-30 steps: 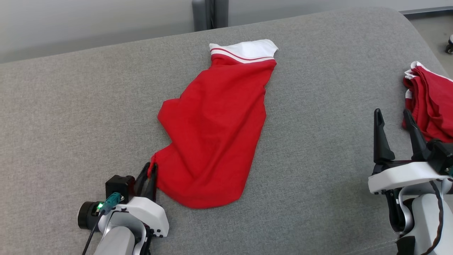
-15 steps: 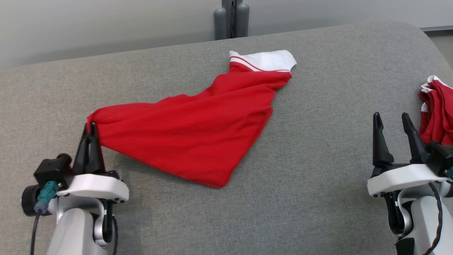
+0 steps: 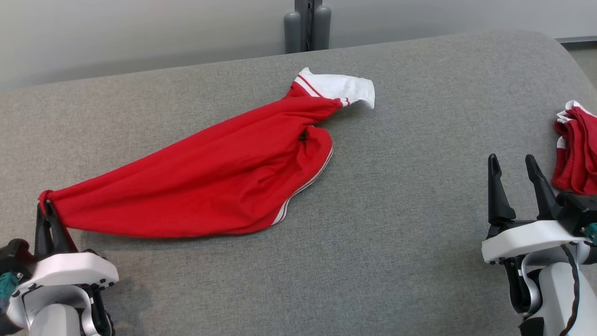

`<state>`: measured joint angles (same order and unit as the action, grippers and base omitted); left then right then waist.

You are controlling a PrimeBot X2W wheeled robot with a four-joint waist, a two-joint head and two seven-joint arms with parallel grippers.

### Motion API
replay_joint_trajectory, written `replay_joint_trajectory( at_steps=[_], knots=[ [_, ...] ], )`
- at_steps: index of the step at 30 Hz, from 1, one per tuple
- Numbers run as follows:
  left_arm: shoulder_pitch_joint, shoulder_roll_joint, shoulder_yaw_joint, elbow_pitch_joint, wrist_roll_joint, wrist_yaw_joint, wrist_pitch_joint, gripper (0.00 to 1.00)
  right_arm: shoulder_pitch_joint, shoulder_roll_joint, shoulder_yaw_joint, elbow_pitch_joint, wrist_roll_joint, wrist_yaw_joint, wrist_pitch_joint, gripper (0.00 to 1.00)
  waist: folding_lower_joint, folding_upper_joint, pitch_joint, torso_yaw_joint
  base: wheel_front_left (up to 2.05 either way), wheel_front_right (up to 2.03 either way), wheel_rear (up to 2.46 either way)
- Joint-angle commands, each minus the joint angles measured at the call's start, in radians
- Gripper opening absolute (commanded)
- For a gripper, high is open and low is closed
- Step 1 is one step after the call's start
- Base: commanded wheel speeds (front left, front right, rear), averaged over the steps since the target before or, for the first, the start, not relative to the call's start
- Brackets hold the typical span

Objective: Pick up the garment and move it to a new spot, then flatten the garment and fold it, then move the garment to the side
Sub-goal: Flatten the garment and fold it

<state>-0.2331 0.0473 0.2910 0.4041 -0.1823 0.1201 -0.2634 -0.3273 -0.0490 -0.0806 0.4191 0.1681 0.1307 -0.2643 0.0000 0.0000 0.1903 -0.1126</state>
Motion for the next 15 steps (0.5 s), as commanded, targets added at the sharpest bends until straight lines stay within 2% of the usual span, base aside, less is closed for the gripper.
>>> replay_joint_trajectory(
  at_steps=[1, 5, 6, 7, 8, 9, 15],
  knots=[
    [0.002, 0.007, 0.014, 0.007, -0.006, 0.011, -0.001, 0.00, 0.009, -0.004, 0.001, 0.001, -0.004, 0.000, 0.001, 1.00, 0.0000, 0.0000, 0.001, -0.001, 0.00, 0.00, 0.00],
    [0.015, 0.006, 0.029, 0.040, -0.007, 0.023, -0.001, 0.00, 0.008, -0.004, 0.004, 0.007, -0.006, 0.000, 0.001, 1.00, 0.0000, 0.0000, 0.000, 0.000, 0.00, 0.00, 0.00],
    [0.018, 0.007, 0.029, 0.044, -0.009, 0.025, -0.001, 0.10, 0.007, -0.004, 0.004, 0.009, -0.006, 0.000, 0.001, 1.00, 0.0000, 0.0000, 0.000, 0.001, 0.00, 0.00, 0.00],
    [0.022, 0.006, 0.025, 0.049, -0.010, 0.025, -0.001, 0.43, 0.006, -0.004, 0.004, 0.011, -0.007, 0.000, 0.001, 1.00, 0.0000, 0.0000, -0.001, 0.002, 0.00, 0.00, 0.00],
    [0.024, 0.006, 0.021, 0.052, -0.013, 0.028, -0.001, 0.84, 0.007, -0.004, 0.004, 0.012, -0.008, 0.000, 0.001, 1.00, 0.0000, 0.0000, -0.002, 0.004, 0.00, 0.00, 0.00],
    [0.028, 0.006, 0.018, 0.054, -0.017, 0.034, -0.001, 1.00, 0.007, -0.004, 0.005, 0.013, -0.008, 0.000, 0.001, 1.00, 0.0000, 0.0000, -0.004, 0.007, 0.00, 0.00, 0.00],
    [0.067, 0.006, -0.059, 0.016, -0.018, 0.042, -0.001, 1.00, 0.006, -0.004, 0.023, 0.022, -0.002, 0.000, 0.001, 1.00, 0.0000, 0.0000, -0.010, 0.032, 0.00, 0.00, 0.00]
  ],
)
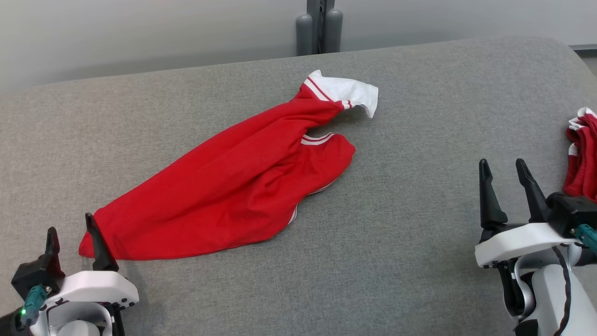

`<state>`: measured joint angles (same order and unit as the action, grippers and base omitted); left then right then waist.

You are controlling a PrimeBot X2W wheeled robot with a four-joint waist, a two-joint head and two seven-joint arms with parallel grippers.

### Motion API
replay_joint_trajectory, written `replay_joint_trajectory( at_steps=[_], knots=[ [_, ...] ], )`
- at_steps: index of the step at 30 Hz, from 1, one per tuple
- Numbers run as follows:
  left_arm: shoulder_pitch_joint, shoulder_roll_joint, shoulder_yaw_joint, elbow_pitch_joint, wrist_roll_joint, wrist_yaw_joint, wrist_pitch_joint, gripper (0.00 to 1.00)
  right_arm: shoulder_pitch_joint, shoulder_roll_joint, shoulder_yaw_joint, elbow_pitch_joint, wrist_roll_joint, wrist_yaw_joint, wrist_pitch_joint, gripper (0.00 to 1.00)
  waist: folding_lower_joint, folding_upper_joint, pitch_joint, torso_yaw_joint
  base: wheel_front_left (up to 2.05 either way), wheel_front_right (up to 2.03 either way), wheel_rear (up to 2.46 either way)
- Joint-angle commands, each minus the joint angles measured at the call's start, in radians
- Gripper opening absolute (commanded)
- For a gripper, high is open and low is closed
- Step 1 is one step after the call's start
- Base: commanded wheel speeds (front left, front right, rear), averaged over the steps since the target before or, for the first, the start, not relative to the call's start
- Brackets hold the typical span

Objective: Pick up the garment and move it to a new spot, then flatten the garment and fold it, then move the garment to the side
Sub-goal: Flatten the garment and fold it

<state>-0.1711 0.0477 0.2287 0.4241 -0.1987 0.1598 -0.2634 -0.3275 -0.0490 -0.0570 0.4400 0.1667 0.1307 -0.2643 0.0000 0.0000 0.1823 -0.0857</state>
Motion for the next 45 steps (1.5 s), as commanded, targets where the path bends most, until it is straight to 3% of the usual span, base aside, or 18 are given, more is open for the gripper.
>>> replay_joint_trajectory(
  at_steps=[1, 8, 12, 21, 36, 37, 38, 39, 40, 45],
  knots=[
    [0.015, 0.006, -0.014, -0.018, -0.006, 0.007, -0.001, 1.00, 0.010, -0.004, 0.004, 0.004, 0.002, 0.000, 0.001, 1.00, 0.0000, 0.0000, -0.004, 0.011, 0.00, 0.00, 0.00],
    [0.091, 0.006, -0.173, -0.104, -0.020, 0.029, -0.001, 1.00, 0.018, -0.004, 0.048, 0.029, 0.006, 0.000, 0.001, 1.00, 0.0000, 0.0000, -0.011, 0.080, 0.00, 0.00, 0.00],
    [0.099, 0.006, -0.234, -0.115, -0.014, 0.017, -0.001, 1.00, 0.005, -0.005, 0.064, 0.039, -0.001, 0.000, 0.001, 1.00, 0.0000, 0.0000, -0.005, 0.136, 0.00, 0.00, 0.00],
    [0.082, 0.005, -0.257, -0.134, 0.012, -0.034, -0.001, 1.00, -0.049, -0.005, 0.087, 0.091, -0.023, 0.000, 0.001, 1.00, 0.0000, 0.0000, 0.035, 0.235, 0.00, 0.00, 0.00],
    [0.056, 0.005, -0.315, -0.179, 0.003, -0.043, -0.001, 1.00, -0.133, -0.004, 0.061, 0.209, -0.041, 0.000, 0.001, 0.99, 0.0000, 0.0000, 0.112, 0.330, 0.00, 0.00, 0.00],
    [0.055, 0.005, -0.317, -0.181, 0.001, -0.042, -0.001, 1.00, -0.138, -0.005, 0.061, 0.215, -0.034, 0.000, 0.001, 0.64, 0.0000, 0.0000, 0.115, 0.333, 0.00, 0.00, 0.00],
    [0.055, 0.005, -0.319, -0.182, 0.001, -0.042, -0.001, 1.00, -0.143, -0.005, 0.061, 0.221, -0.031, 0.000, 0.001, 0.44, 0.0000, 0.0000, 0.117, 0.334, 0.00, 0.00, 0.00],
    [0.055, 0.005, -0.319, -0.185, 0.001, -0.040, -0.001, 1.00, -0.147, -0.005, 0.063, 0.227, -0.030, 0.000, 0.001, 0.12, 0.0000, 0.0000, 0.118, 0.335, 0.00, 0.00, 0.00],
    [0.052, 0.005, -0.315, -0.194, -0.001, -0.034, -0.001, 1.00, -0.151, -0.005, 0.066, 0.233, -0.025, 0.000, 0.001, 0.00, 0.0000, 0.0000, 0.119, 0.335, 0.00, 0.00, 0.00],
    [0.064, 0.005, -0.292, -0.210, 0.014, -0.028, -0.001, 1.00, -0.153, -0.005, 0.052, 0.132, -0.001, 0.000, 0.001, 0.00, 0.0000, 0.0000, 0.103, 0.314, 0.00, 0.00, 0.00]
  ],
)
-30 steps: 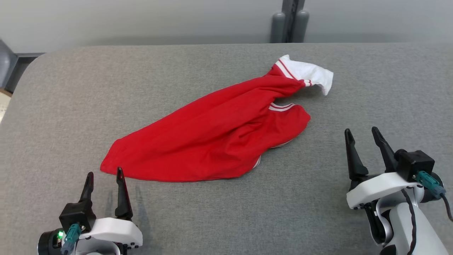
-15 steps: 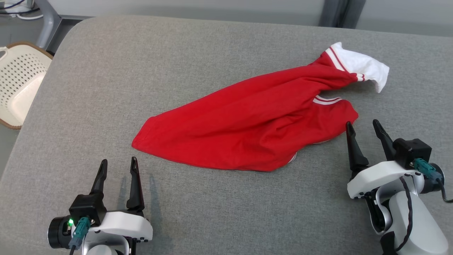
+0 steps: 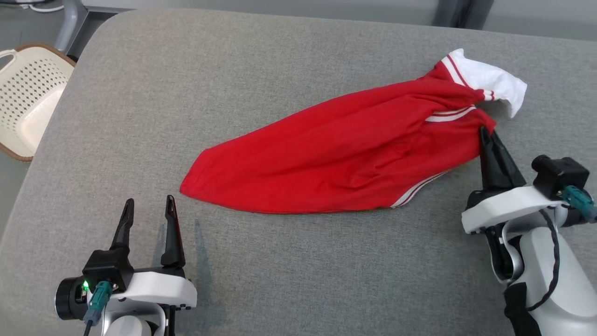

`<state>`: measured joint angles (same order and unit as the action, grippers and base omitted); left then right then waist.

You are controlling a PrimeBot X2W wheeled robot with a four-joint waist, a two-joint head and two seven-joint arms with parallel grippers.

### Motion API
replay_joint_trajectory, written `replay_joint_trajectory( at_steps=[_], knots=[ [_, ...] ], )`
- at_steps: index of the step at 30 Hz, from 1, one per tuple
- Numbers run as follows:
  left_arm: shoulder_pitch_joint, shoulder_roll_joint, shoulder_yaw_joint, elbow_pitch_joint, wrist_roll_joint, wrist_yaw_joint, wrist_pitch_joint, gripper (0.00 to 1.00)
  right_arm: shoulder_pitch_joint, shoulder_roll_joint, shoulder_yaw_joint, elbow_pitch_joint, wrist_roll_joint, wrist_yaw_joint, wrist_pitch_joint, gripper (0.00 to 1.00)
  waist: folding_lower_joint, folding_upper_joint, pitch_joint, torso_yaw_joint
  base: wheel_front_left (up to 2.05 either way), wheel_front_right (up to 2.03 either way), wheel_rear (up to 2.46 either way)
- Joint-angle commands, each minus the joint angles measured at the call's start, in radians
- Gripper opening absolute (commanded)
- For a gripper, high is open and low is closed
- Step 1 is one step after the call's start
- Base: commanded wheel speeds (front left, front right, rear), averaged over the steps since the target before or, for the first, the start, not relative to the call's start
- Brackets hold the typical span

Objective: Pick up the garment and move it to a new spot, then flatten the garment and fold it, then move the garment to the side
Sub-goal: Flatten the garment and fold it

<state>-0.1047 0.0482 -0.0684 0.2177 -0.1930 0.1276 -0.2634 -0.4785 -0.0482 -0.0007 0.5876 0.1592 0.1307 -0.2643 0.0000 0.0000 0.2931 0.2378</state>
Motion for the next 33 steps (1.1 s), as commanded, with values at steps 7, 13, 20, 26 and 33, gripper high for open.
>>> replay_joint_trajectory(
  at_steps=[7, 13, 20, 26, 33],
  knots=[
    [0.019, 0.004, 0.006, 0.005, 0.002, -0.004, -0.001, 1.00, 0.021, -0.016, 0.025, -0.236, 0.030, 0.000, 0.001, 0.00, 0.0000, 0.0000, -0.061, -0.067, 0.00, 0.00, 0.00],
    [0.039, 0.005, 0.012, 0.023, -0.001, 0.002, -0.001, 1.00, 0.003, -0.014, 0.061, -0.366, 0.009, 0.000, 0.001, 0.00, 0.0000, 0.0000, -0.107, -0.105, 0.00, 0.00, 0.00],
    [0.055, 0.005, 0.017, 0.028, -0.005, -0.006, -0.001, 1.00, 0.041, -0.006, 0.050, -0.427, 0.012, 0.000, 0.001, 0.00, 0.0000, 0.0000, -0.105, -0.111, 0.00, 0.00, 0.00],
    [0.035, 0.005, -0.004, 0.033, -0.016, -0.006, -0.001, 1.00, 0.043, -0.004, 0.046, -0.367, 0.012, 0.000, 0.001, 0.32, 0.0000, 0.0000, -0.077, -0.094, 0.00, 0.00, 0.00],
    [0.005, 0.005, -0.041, 0.049, -0.016, -0.011, -0.001, 1.00, -0.111, -0.005, 0.054, -0.117, -0.038, 0.000, 0.001, 1.00, 0.0000, 0.0000, -0.040, -0.056, 0.00, 0.00, 0.00]
  ],
)
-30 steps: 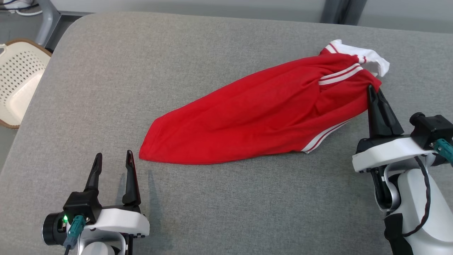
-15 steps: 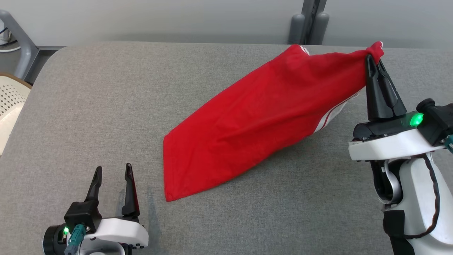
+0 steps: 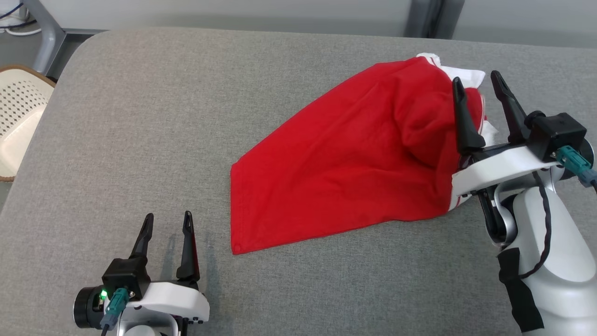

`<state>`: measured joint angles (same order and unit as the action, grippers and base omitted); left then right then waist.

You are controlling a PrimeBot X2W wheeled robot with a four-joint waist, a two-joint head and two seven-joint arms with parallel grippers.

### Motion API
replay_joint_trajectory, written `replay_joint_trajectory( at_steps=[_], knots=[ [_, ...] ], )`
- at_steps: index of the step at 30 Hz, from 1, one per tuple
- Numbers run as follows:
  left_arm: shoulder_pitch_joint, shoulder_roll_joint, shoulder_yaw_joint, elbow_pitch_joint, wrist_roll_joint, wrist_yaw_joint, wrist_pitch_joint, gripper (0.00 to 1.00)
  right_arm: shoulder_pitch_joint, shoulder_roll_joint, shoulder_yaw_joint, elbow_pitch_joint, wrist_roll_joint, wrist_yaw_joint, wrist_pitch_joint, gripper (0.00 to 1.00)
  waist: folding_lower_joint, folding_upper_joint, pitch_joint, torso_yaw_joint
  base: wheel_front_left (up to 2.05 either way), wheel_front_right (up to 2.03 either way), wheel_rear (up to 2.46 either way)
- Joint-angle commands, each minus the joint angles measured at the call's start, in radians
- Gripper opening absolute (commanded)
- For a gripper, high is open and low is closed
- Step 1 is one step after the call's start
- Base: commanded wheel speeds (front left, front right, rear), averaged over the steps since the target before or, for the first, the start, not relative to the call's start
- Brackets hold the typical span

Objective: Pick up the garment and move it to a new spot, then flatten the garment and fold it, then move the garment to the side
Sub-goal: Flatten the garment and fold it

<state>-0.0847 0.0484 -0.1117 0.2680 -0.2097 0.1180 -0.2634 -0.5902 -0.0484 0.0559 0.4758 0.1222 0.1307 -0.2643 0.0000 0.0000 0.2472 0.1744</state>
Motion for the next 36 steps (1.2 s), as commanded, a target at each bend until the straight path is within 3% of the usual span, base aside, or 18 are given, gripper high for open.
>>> replay_joint_trajectory(
  at_steps=[1, 7, 15, 24, 28, 36],
  knots=[
    [-0.016, 0.004, -0.001, 0.000, 0.000, -0.001, -0.001, 1.00, -0.013, -0.006, -0.003, 0.015, -0.008, 0.000, 0.001, 1.00, 0.0000, 0.0000, 0.008, 0.011, 0.00, 0.00, 0.00],
    [-0.001, 0.004, 0.005, -0.003, 0.001, 0.007, -0.001, 1.00, -0.013, -0.007, -0.048, 0.058, -0.006, 0.000, 0.001, 1.00, 0.0000, 0.0000, 0.010, 0.006, 0.00, 0.00, 0.00],
    [-0.024, 0.004, -0.009, -0.010, -0.002, 0.002, -0.001, 1.00, 0.048, -0.016, -0.202, 0.060, -0.042, 0.000, 0.001, 1.00, 0.0000, 0.0000, 0.032, -0.022, 0.00, 0.00, 0.00],
    [-0.050, 0.005, -0.014, -0.011, 0.016, -0.011, -0.001, 1.00, 0.011, -0.033, -0.226, 0.162, -0.036, 0.000, 0.001, 1.00, 0.0000, 0.0000, 0.079, -0.004, 0.00, 0.00, 0.00],
    [-0.051, 0.004, -0.013, -0.013, 0.018, -0.013, -0.001, 1.00, -0.027, -0.044, -0.245, 0.220, -0.023, 0.000, 0.001, 0.93, 0.0000, 0.0000, 0.102, 0.018, 0.00, 0.00, 0.00],
    [-0.048, 0.004, -0.005, -0.016, 0.019, -0.015, -0.001, 1.00, -0.056, -0.056, -0.242, 0.306, 0.002, 0.000, 0.001, 0.70, 0.0000, 0.0000, 0.118, 0.034, 0.00, 0.00, 0.00]
  ],
)
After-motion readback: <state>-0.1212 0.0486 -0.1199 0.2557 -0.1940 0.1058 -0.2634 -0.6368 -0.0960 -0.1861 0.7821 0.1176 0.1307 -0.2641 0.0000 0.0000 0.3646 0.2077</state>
